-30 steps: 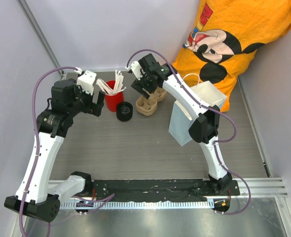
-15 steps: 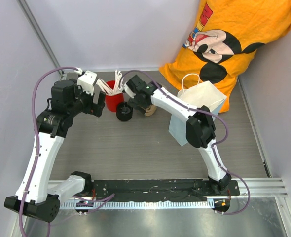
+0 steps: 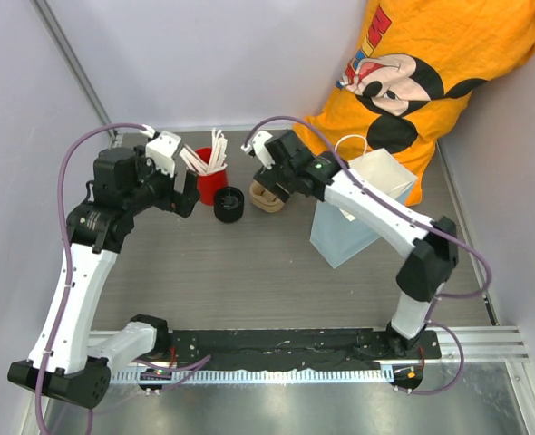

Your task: Pack the takeout coffee

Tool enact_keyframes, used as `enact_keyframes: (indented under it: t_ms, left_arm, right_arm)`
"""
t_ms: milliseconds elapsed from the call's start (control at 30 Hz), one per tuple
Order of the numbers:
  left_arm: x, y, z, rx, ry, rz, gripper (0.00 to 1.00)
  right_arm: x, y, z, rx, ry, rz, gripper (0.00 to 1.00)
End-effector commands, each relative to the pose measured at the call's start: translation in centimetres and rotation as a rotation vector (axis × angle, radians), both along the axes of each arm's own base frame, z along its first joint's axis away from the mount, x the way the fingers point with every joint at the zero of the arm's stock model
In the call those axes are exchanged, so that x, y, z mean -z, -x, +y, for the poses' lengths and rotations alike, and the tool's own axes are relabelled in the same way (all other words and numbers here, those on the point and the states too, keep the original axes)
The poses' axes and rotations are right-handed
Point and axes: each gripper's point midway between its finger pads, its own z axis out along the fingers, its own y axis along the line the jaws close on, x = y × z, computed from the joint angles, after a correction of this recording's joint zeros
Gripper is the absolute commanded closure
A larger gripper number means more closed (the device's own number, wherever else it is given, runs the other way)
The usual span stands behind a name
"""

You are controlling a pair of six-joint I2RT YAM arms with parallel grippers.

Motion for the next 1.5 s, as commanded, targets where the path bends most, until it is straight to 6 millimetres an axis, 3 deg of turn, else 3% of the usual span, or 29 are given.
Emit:
enact_keyframes:
  t_ms: [0, 33, 100, 167, 200, 233, 267, 300, 367, 400, 467, 500, 533, 567, 600, 633, 700, 767, 800, 833, 867, 967, 1267, 1300, 1333, 1467]
  left_arm:
    - [-2.5, 0.0, -3.6, 0.173, 0.107, -0.05, 0.0]
    - [-3.7, -0.2, -4.2, 0.195, 0.12, -0.075, 0.0]
    - [-4.1, -1.3, -5.5, 0.234, 0.144, -0.072, 0.0]
    - [-5.9, -2.0, -7.0, 0.272, 0.151, -0.11, 0.0]
    - [-5.7, -3.1, -7.7, 0.275, 0.142, -0.103, 0.0]
    - [-5.8, -3.3, -9.3, 0.307, 0.135, -0.105, 0.0]
    - [-7.7, -3.6, -10.2, 0.323, 0.135, -0.15, 0.0]
    - [-6.7, -5.3, -11.2, 0.311, 0.113, -0.128, 0.0]
    - [-7.5, -6.1, -13.7, 0.348, 0.116, -0.149, 0.0]
    - [-7.3, -7.9, -14.8, 0.33, 0.114, -0.147, 0.0]
    - [-7.8, -9.1, -17.2, 0.359, 0.134, -0.166, 0.0]
    - [-9.1, -9.5, -18.1, 0.371, 0.148, -0.2, 0.0]
    - [-7.5, -10.6, -20.1, 0.393, 0.136, -0.17, 0.0]
    - [-7.3, -11.1, -21.0, 0.405, 0.136, -0.164, 0.0]
    - [-8.8, -11.3, -22.0, 0.421, 0.152, -0.197, 0.0]
    - [-6.9, -11.7, -24.3, 0.471, 0.15, -0.157, 0.0]
    - [-7.2, -11.2, -26.8, 0.568, 0.191, -0.163, 0.0]
    - [-6.1, -11.2, -29.3, 0.642, 0.241, -0.118, 0.0]
    - [-5.9, -10.9, -30.3, 0.667, 0.259, -0.101, 0.0]
    - [-7.3, -10.1, -31.2, 0.722, 0.303, -0.103, 0.0]
    - [-5.8, -10.6, -32.3, 0.741, 0.307, -0.069, 0.0]
    - [-5.6, -10.1, -34.4, 0.793, 0.321, -0.072, 0.0]
    - [-5.4, -8.4, -34.9, 0.859, 0.37, 0.012, 0.03]
    - [-4.8, -8.8, -34.6, 0.824, 0.349, 0.013, 0.03]
    - [-5.6, -8.9, -34.0, 0.793, 0.337, -0.014, 0.05]
    - [-5.8, -12.0, -31.5, 0.577, 0.236, -0.104, 0.04]
  right_arm:
    - [-9.3, 2.9, 2.6, -0.194, -0.266, -0.107, 0.18]
    - [-12.3, 3.9, 2.2, -0.223, -0.322, -0.153, 0.17]
    - [-16.1, 4.5, 2.1, -0.258, -0.393, -0.226, 0.15]
    - [-19.3, 4.8, 0.9, -0.242, -0.42, -0.303, 0.14]
    - [-21.4, 4.6, 0.1, -0.212, -0.433, -0.357, 0.14]
    - [-22.4, 4.0, -1.4, -0.147, -0.419, -0.399, 0.13]
    - [-23.7, 3.6, -2.5, -0.108, -0.429, -0.438, 0.12]
    - [-24.6, 3.0, -4.1, -0.054, -0.428, -0.474, 0.1]
    - [-26.5, 2.4, -7.4, 0.051, -0.426, -0.547, 0.08]
    - [-26.7, 1.7, -9.8, 0.123, -0.418, -0.571, 0.04]
    - [-28.1, 2.1, -13.1, 0.202, -0.428, -0.624, 0.0]
    - [-28.0, 2.1, -14.6, 0.243, -0.43, -0.633, 0.0]
    - [-28.3, 2.0, -16.8, 0.299, -0.424, -0.654, 0.0]
    - [-28.6, 2.8, -18.4, 0.326, -0.431, -0.673, 0.0]
    - [-28.6, 3.2, -19.5, 0.352, -0.432, -0.683, 0.0]
    - [-28.5, 3.4, -21.2, 0.394, -0.418, -0.695, 0.0]
    - [-28.0, 4.6, -22.9, 0.434, -0.412, -0.715, 0.0]
    - [-26.9, 5.1, -24.6, 0.481, -0.391, -0.717, 0.0]
    - [-27.3, 6.0, -25.5, 0.497, -0.401, -0.738, 0.0]
    - [-27.1, 6.4, -26.5, 0.525, -0.392, -0.745, 0.0]
    - [-26.3, 6.4, -27.1, 0.55, -0.38, -0.74, 0.0]
    - [-25.7, 7.5, -28.7, 0.593, -0.366, -0.75, 0.0]
    - [-24.0, 8.0, -30.2, 0.647, -0.34, -0.737, 0.0]
    - [-24.1, 8.0, -30.3, 0.652, -0.341, -0.739, 0.0]
    - [-24.1, 8.0, -30.4, 0.657, -0.344, -0.74, 0.0]
    - [-23.8, 7.9, -30.4, 0.66, -0.343, -0.734, 0.0]
